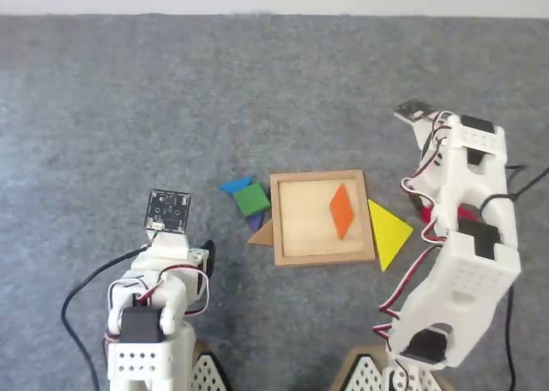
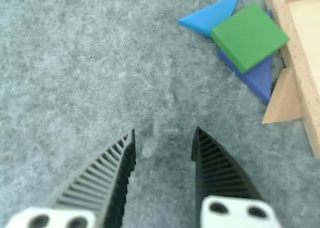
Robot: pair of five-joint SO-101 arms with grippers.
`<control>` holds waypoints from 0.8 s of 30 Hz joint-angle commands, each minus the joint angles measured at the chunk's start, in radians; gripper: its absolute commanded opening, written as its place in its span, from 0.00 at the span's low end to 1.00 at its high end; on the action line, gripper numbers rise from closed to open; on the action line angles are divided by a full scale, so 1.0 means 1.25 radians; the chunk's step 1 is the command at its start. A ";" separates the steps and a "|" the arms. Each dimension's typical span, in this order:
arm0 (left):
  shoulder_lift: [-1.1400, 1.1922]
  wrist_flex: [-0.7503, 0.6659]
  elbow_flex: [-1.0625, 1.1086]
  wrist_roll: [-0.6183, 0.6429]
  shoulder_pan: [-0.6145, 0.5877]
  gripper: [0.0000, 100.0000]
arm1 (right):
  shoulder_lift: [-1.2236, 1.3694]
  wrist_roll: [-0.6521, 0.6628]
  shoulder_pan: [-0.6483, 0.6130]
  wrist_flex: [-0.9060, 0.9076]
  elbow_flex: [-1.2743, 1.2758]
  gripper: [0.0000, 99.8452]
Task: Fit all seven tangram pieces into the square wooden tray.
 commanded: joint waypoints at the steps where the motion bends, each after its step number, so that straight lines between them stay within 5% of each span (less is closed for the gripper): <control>1: -0.009 0.001 -0.009 0.007 -0.002 0.18 | -0.018 -0.171 0.020 -0.008 0.005 0.08; 10: -0.009 0.001 -0.009 0.007 -0.002 0.18 | -0.024 -0.496 0.109 0.023 -0.102 0.07; 18: -0.009 0.001 -0.009 0.007 -0.002 0.18 | -0.153 -0.466 0.211 0.166 -0.274 0.07; 24: -0.009 0.001 -0.009 0.007 -0.002 0.18 | -0.386 -0.412 0.231 0.203 -0.222 0.17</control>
